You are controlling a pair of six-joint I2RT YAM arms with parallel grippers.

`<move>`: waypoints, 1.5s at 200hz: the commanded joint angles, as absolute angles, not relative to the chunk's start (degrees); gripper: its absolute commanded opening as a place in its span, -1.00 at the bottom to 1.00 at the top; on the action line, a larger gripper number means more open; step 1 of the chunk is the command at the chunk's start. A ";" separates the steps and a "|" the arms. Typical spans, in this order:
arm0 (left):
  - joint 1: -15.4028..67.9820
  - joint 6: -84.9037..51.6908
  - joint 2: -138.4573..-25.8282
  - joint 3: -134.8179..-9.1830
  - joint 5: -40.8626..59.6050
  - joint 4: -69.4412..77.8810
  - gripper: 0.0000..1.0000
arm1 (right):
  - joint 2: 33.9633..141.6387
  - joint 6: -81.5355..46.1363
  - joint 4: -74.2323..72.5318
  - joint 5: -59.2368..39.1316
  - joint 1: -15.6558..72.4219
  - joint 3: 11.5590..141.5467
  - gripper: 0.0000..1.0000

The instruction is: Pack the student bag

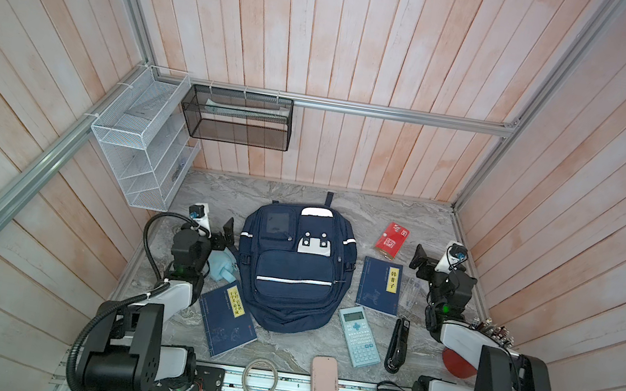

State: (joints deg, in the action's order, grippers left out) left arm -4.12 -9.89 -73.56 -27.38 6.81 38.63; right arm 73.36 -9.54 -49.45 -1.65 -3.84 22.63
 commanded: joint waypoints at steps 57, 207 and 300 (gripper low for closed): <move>8.03 -31.23 -72.17 -33.60 15.11 17.42 0.83 | 78.67 -19.88 -23.81 -12.37 9.76 38.88 0.96; 19.41 -34.03 -111.09 -54.82 16.14 21.91 -0.69 | 117.14 -16.71 -13.82 -26.76 13.97 68.05 -0.75; 19.35 -33.40 -124.58 -88.26 17.72 11.82 -0.24 | 107.41 -41.11 -37.85 -12.04 11.22 51.36 -1.00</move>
State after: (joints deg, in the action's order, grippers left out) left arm 19.29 -34.09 -124.51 -81.45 17.54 15.68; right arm 110.28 -28.49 -24.12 -18.92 12.40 56.34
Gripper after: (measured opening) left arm 0.348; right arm 0.048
